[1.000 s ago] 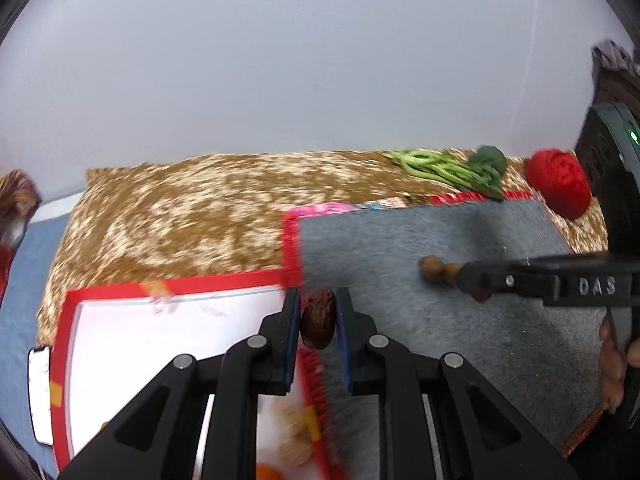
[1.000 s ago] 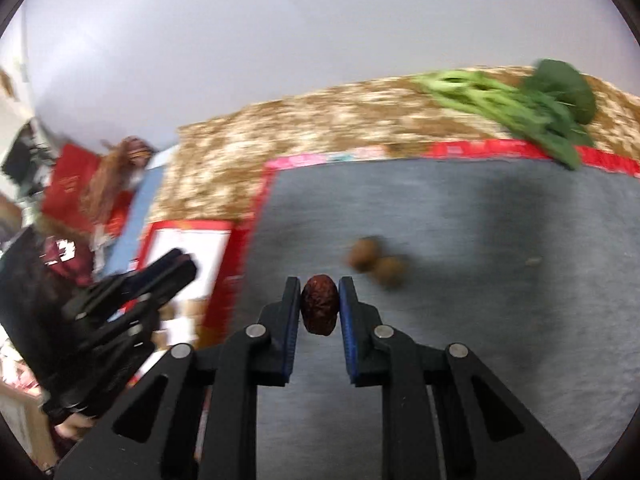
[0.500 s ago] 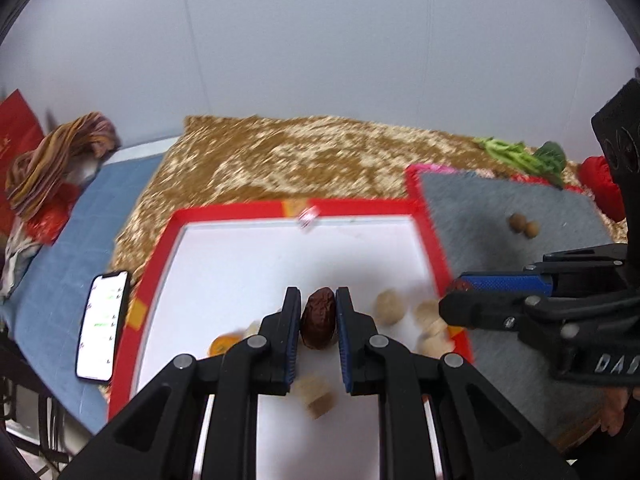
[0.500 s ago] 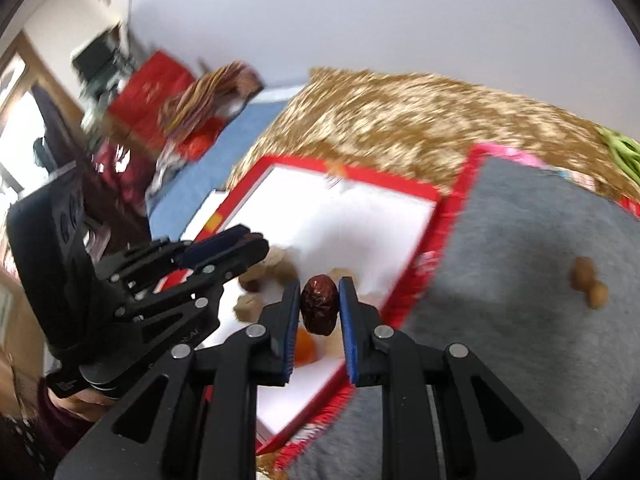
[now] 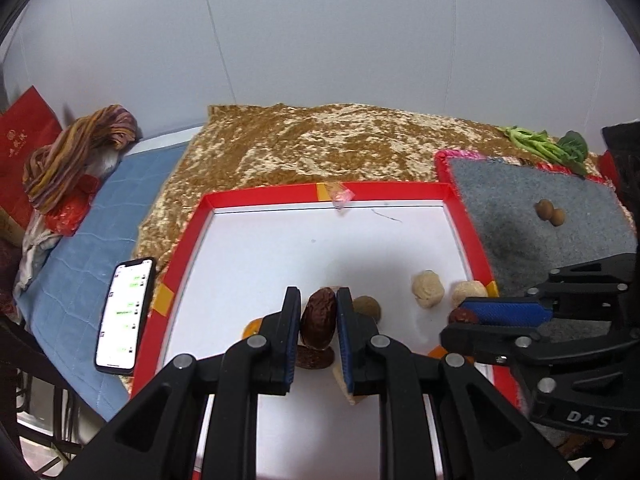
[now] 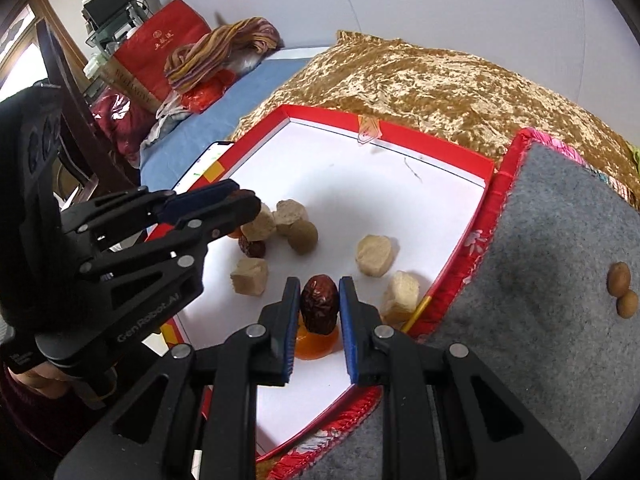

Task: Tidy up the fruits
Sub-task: 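Carry both red dates over the white tray and open both tools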

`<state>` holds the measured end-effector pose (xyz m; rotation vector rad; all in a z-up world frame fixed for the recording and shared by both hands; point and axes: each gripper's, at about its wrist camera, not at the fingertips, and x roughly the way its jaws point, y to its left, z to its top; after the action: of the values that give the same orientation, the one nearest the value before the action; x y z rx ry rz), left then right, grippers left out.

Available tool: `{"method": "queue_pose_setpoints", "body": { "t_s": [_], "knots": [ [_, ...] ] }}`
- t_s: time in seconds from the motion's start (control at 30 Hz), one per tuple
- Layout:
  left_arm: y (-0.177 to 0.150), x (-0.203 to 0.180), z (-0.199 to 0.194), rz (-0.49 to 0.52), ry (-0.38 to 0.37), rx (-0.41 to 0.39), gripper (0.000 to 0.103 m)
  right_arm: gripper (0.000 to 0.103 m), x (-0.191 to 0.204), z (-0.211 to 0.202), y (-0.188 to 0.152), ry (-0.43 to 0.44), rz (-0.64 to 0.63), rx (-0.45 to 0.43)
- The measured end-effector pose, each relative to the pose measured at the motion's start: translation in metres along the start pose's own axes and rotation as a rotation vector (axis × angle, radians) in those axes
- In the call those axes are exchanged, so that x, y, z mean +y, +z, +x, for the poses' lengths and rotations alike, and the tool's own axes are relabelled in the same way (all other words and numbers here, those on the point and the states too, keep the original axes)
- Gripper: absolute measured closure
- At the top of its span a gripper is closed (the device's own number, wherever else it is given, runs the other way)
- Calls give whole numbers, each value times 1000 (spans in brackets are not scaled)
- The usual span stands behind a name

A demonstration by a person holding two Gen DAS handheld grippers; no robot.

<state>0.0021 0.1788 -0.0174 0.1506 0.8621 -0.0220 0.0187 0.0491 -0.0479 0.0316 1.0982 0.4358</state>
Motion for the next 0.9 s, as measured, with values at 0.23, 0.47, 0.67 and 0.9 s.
{"method": "queue_pose_setpoints", "body": {
  "t_s": [0.23, 0.47, 0.67, 0.9],
  "knots": [
    [3, 3, -3, -7, 112, -21, 55, 82, 7, -8, 2, -10, -31, -24],
    [13, 1, -10, -50, 165, -68, 34, 81, 8, -27, 6, -73, -72, -79],
    [27, -32, -19, -35, 120, -123, 23, 63, -31, -67, 6, -137, 22, -166],
    [39, -78, -22, 30, 65, -150, 23, 62, -76, -104, -4, -191, 112, -208]
  ]
}}
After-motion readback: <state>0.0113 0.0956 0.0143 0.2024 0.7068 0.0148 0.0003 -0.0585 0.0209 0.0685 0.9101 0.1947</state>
